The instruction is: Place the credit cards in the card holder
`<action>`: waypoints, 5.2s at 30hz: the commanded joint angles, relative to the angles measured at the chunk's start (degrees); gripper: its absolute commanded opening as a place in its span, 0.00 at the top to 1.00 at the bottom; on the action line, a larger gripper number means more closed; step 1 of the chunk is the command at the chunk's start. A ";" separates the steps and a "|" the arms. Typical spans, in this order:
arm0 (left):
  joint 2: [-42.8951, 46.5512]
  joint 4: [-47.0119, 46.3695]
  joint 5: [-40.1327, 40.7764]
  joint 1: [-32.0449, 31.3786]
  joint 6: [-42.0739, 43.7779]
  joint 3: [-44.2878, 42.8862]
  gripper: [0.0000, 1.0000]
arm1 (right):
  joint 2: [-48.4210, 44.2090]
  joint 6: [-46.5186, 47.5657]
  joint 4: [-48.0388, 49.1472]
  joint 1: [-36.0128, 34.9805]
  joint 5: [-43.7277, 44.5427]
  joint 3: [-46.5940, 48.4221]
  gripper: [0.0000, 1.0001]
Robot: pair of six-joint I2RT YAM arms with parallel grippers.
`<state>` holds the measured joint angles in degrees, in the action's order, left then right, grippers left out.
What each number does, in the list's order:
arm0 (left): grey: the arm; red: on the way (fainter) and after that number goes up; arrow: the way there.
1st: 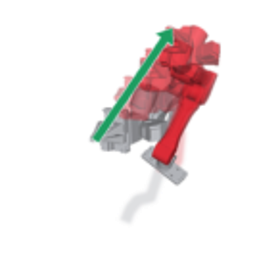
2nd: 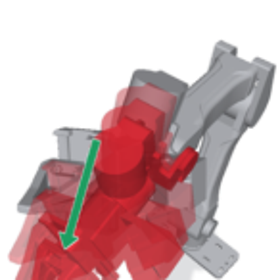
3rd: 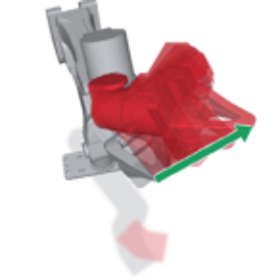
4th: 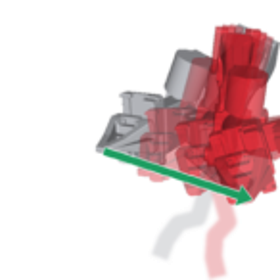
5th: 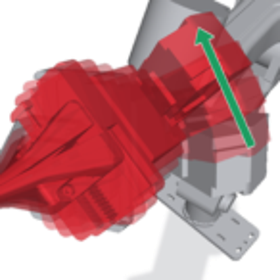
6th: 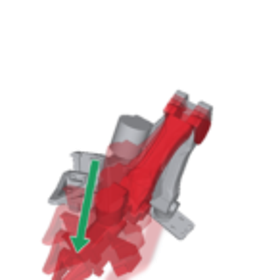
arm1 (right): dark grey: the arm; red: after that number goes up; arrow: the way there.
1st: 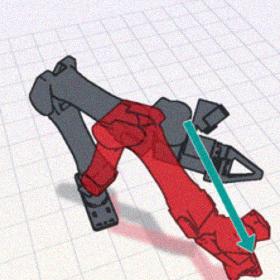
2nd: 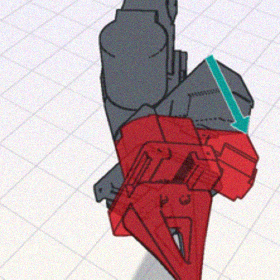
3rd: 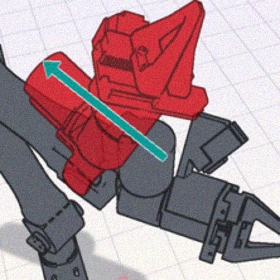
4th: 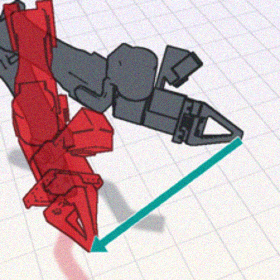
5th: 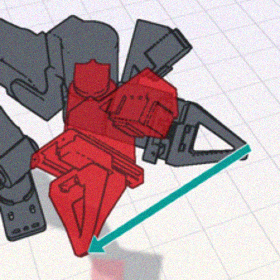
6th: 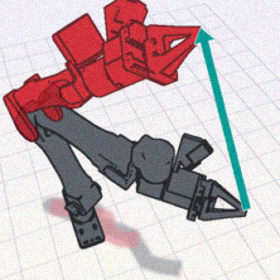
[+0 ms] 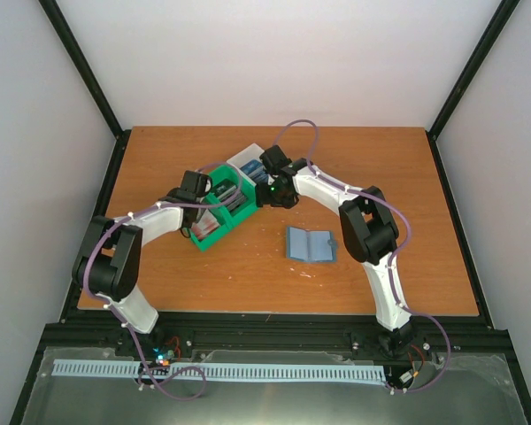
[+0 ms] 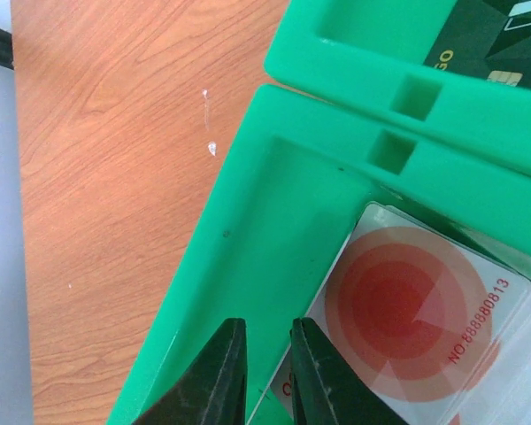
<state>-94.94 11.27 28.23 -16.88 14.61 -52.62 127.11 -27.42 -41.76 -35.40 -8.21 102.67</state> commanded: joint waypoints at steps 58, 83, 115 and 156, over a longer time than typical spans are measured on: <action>30.07 7.60 -52.40 0.10 -27.77 -9.62 0.99 | -40.74 -1.87 17.38 6.48 -21.98 -25.77 0.09; 37.34 -36.22 -81.17 -5.76 -75.95 12.44 0.99 | -61.89 -24.90 45.10 -2.57 -28.45 -51.81 0.29; 34.19 -28.00 -66.44 -13.27 -67.17 17.79 0.26 | -72.55 -17.02 26.15 3.68 -18.20 -62.80 0.97; -12.25 -11.49 -51.62 -25.40 -52.29 -3.35 0.81 | -40.98 3.47 28.39 25.95 -35.61 -64.46 0.97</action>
<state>-106.24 -2.50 -26.02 -41.76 -39.22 -53.43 84.84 -25.36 -16.27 -9.61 -41.45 38.24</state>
